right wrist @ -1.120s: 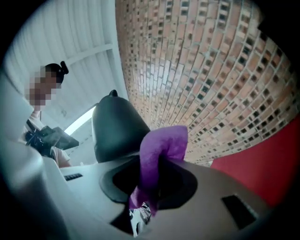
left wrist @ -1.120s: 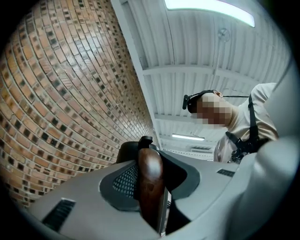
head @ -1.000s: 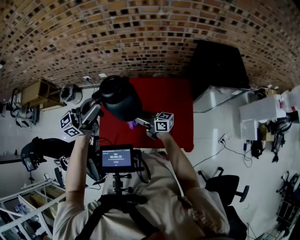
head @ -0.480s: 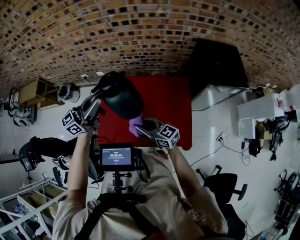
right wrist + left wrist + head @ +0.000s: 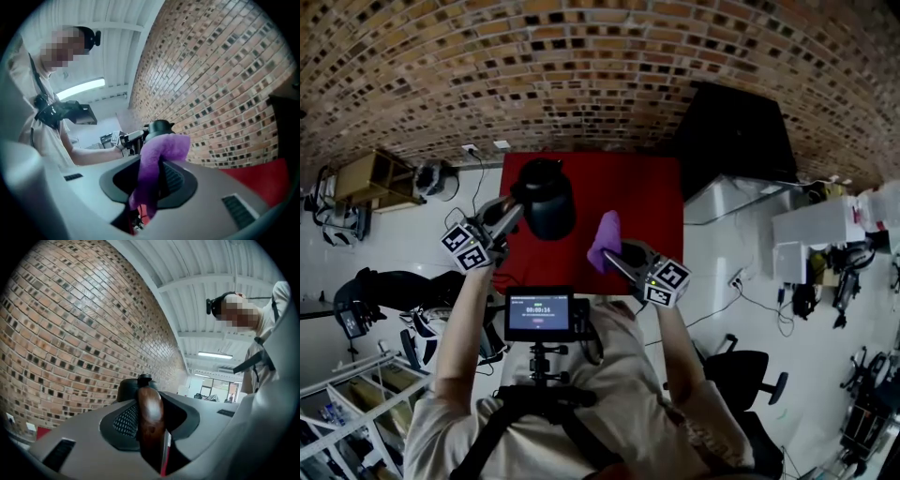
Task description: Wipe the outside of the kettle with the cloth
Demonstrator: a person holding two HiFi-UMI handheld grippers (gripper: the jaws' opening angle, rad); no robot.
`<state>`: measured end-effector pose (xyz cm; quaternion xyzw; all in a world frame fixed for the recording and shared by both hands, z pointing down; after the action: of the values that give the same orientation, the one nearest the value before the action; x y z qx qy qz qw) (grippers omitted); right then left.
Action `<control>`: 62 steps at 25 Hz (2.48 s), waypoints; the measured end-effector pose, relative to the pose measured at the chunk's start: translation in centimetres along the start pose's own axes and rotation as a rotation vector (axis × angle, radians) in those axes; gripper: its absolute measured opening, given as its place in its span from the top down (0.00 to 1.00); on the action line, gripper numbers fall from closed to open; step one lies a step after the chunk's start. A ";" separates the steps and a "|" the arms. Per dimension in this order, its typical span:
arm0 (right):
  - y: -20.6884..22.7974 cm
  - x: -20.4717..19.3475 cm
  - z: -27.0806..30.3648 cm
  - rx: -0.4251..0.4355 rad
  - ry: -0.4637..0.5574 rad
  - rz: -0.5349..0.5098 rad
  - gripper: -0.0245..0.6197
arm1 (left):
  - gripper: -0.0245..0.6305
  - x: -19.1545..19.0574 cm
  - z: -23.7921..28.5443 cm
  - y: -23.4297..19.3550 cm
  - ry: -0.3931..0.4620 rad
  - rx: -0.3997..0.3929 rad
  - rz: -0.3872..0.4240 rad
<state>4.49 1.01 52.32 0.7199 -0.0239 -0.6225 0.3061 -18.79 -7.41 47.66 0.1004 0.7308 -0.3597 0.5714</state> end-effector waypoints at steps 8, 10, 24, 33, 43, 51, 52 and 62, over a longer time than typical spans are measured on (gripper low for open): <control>0.0 -3.2 -1.1 -0.053 -0.040 0.098 0.80 | 0.79 -12.2 2.2 -4.0 -0.207 0.138 0.069; 0.1 -3.6 -1.2 -0.061 -0.043 0.122 0.80 | 0.79 -14.4 2.5 -5.2 -0.220 0.148 0.045; 0.4 -7.0 -2.0 -0.152 -0.100 0.191 0.80 | 0.78 -22.2 3.0 -10.6 -0.215 0.242 -0.035; 0.8 -8.3 -1.7 -0.200 -0.115 0.222 0.80 | 0.79 -27.0 0.1 -12.0 -0.276 0.256 -0.018; 1.9 -10.2 -0.3 -0.218 -0.143 0.235 0.80 | 0.79 -30.7 -2.8 -8.2 -0.390 0.164 -0.031; 2.0 -9.4 0.7 -0.229 -0.116 0.207 0.80 | 0.79 -32.6 -3.9 -6.8 -0.488 0.162 0.010; 2.2 -9.5 0.6 -0.233 -0.110 0.207 0.80 | 0.79 -32.5 -3.8 -6.8 -0.490 0.171 0.002; 3.3 -10.3 0.0 -0.244 -0.120 0.227 0.80 | 0.48 -32.2 -3.5 -4.9 -0.446 0.152 -0.057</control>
<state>3.35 2.61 62.95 0.6317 -0.0474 -0.6241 0.4574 -13.69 -0.16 79.21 0.0406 0.5599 -0.4428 0.6991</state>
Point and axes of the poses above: the fingertips, and each gripper's own axes: z forward along the fingers, y to its right, x out of its top, the point moved 2 cm from there along -z, backward along the fingers, and after that the axes turned 8 degrees about y, right-handed, at the moved point
